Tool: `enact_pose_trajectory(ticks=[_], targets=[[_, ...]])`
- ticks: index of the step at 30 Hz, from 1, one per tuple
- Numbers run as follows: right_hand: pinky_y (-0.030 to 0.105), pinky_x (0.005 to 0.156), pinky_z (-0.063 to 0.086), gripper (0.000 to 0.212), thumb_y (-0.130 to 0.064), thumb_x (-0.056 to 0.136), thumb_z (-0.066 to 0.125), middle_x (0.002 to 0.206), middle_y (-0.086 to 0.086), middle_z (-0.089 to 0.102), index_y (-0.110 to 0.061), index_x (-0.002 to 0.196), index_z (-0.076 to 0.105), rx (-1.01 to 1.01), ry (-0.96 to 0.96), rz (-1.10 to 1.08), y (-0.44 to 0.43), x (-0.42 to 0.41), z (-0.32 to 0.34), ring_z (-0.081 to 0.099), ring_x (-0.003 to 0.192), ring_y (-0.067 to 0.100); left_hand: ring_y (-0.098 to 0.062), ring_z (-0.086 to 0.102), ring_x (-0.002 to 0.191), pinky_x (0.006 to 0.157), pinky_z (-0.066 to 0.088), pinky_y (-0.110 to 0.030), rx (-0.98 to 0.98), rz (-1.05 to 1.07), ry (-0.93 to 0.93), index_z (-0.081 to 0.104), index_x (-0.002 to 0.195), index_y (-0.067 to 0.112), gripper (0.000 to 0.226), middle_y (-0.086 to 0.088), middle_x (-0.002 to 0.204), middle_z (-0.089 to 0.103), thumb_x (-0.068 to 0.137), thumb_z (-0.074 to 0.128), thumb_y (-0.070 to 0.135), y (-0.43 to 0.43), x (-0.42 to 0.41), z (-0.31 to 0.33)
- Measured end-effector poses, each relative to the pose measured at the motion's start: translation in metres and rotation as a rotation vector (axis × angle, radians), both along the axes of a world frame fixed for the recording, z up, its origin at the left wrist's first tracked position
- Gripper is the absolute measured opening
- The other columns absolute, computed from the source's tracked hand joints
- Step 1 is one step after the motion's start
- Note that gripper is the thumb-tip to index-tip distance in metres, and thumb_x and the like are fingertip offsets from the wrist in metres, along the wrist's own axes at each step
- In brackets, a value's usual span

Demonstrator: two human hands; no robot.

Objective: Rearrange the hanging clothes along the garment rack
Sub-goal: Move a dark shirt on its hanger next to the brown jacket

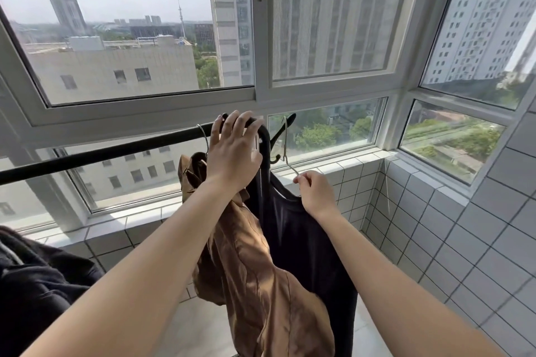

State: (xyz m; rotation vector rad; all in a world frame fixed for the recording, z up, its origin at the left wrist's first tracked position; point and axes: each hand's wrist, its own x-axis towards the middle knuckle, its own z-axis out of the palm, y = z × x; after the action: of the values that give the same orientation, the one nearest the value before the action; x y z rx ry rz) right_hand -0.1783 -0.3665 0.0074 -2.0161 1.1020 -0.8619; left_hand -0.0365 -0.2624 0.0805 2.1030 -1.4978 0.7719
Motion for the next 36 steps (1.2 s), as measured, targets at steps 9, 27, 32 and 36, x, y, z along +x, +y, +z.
enact_pose_trajectory(ticks=[9,27,32,36], targets=[[0.025,0.069,0.036,0.028,-0.017,0.098,0.042,0.080,0.001,0.061,-0.006,0.096,0.068,0.012,-0.063,-0.074,-0.001,-0.025,0.019,0.057,0.078,0.019,-0.023,0.018,0.145,0.120,0.003,-0.042,-0.047,-0.031,0.050,0.042,0.138,0.018,0.052,-0.004,0.152,0.032,0.089,0.056,0.021,0.008,-0.006,-0.005],[0.039,0.071,0.053,0.026,-0.019,0.099,0.042,0.063,-0.001,0.063,-0.005,0.100,0.064,0.269,-0.044,-0.003,0.080,-0.102,-0.039,0.067,0.073,0.032,-0.019,0.055,0.110,0.099,0.039,-0.037,-0.044,-0.162,0.406,0.065,0.102,0.020,0.018,0.002,0.112,0.064,0.091,0.051,0.019,0.083,-0.084,-0.075],[0.043,0.084,0.055,0.023,-0.020,0.097,0.044,0.057,-0.003,0.061,-0.009,0.091,0.064,0.288,-0.020,-0.050,0.134,-0.128,-0.063,0.072,0.072,0.023,-0.015,0.051,0.109,0.096,0.041,-0.031,-0.085,-0.242,0.443,0.065,0.101,0.019,0.015,0.003,0.113,0.059,0.092,0.052,0.017,0.137,-0.100,-0.092],[0.045,0.084,0.056,0.022,-0.020,0.095,0.045,0.057,-0.001,0.062,-0.008,0.086,0.062,0.312,-0.007,-0.100,0.177,-0.142,-0.075,0.072,0.061,0.017,-0.015,0.053,0.104,0.092,0.044,-0.030,-0.049,-0.285,0.495,0.066,0.102,0.019,0.016,0.004,0.109,0.061,0.090,0.056,0.015,0.184,-0.109,-0.109]])
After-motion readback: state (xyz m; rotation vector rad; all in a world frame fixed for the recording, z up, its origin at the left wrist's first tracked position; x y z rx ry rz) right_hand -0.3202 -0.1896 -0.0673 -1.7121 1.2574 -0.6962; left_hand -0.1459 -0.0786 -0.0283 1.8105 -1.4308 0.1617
